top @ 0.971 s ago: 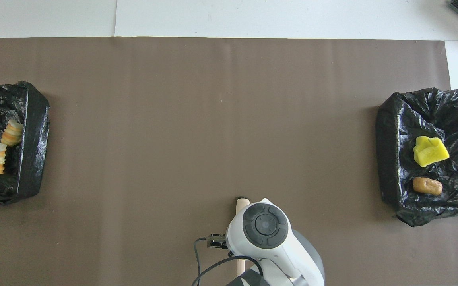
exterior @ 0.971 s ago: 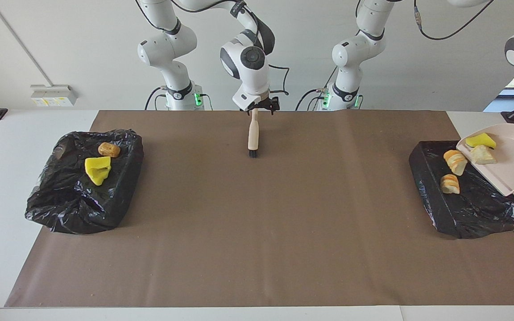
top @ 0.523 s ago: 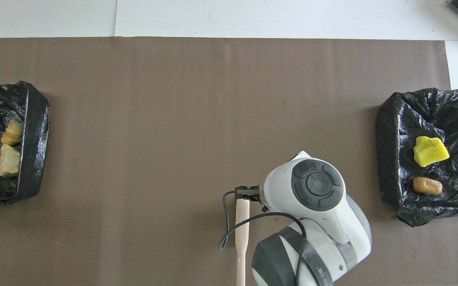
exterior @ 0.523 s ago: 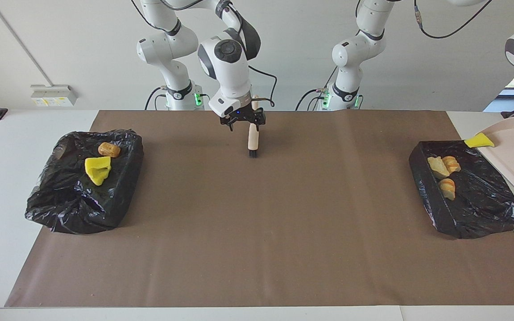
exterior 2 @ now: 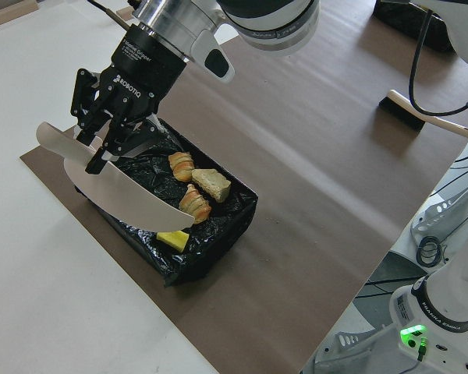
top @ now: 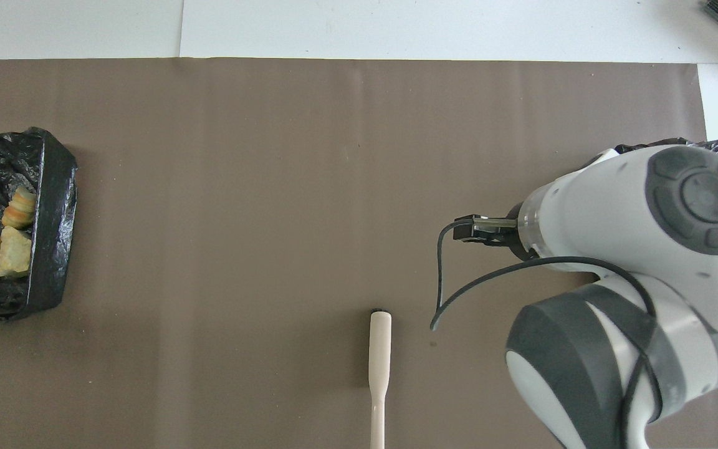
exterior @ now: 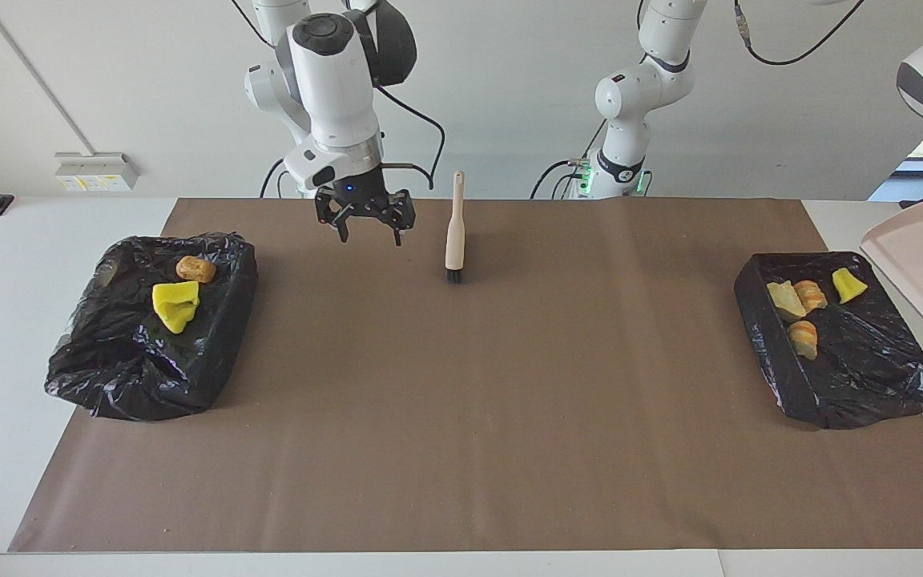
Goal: Sweep and dump trash in bin
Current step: 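Set the brush down with the right gripper and withdraw it, then bring the empty dustpan back toward the table center with the left gripper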
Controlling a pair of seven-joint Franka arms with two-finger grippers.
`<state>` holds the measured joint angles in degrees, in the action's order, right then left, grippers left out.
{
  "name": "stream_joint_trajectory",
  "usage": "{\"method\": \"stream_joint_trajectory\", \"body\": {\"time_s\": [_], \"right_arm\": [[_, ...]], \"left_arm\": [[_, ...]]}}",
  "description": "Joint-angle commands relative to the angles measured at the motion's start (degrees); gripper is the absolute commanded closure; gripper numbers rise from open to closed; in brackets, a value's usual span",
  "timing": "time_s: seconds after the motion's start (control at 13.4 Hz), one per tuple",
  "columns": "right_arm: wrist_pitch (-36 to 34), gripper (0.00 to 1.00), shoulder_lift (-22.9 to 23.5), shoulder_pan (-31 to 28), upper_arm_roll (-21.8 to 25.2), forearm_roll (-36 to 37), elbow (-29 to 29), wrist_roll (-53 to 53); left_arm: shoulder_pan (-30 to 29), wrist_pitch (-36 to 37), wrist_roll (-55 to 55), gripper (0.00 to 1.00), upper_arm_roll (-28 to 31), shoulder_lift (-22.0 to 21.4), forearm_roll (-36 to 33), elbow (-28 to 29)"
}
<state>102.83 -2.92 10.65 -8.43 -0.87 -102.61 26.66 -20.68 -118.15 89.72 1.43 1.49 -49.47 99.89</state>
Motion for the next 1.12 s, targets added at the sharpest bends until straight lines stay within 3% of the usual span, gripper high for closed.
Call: {"method": "stream_joint_trajectory", "body": {"time_s": [0.0, 0.3, 0.67, 1.05], "right_arm": [[-6.23, 0.00, 0.20, -2.21, 0.52, 0.69, 6.10, -3.10], [-9.05, 0.00, -0.06, -2.83, 1.49, 0.78, 9.27, -3.19], [-11.68, 0.00, -0.15, -6.42, 1.84, 0.86, 14.27, -8.00], [-17.58, 0.00, -1.56, -6.78, 10.10, -0.98, 13.23, -12.77]], "left_arm": [[3.01, 4.85, -4.45, 1.00, 0.07, -0.87, 7.59, 0.04], [7.22, 10.12, -11.29, 1.00, -0.02, -2.27, 21.66, 2.40], [19.16, 15.58, -36.14, 1.00, -0.02, -4.12, 31.87, 5.22], [32.87, 13.92, -63.83, 1.00, -0.02, -1.85, 41.45, 7.60]]}}
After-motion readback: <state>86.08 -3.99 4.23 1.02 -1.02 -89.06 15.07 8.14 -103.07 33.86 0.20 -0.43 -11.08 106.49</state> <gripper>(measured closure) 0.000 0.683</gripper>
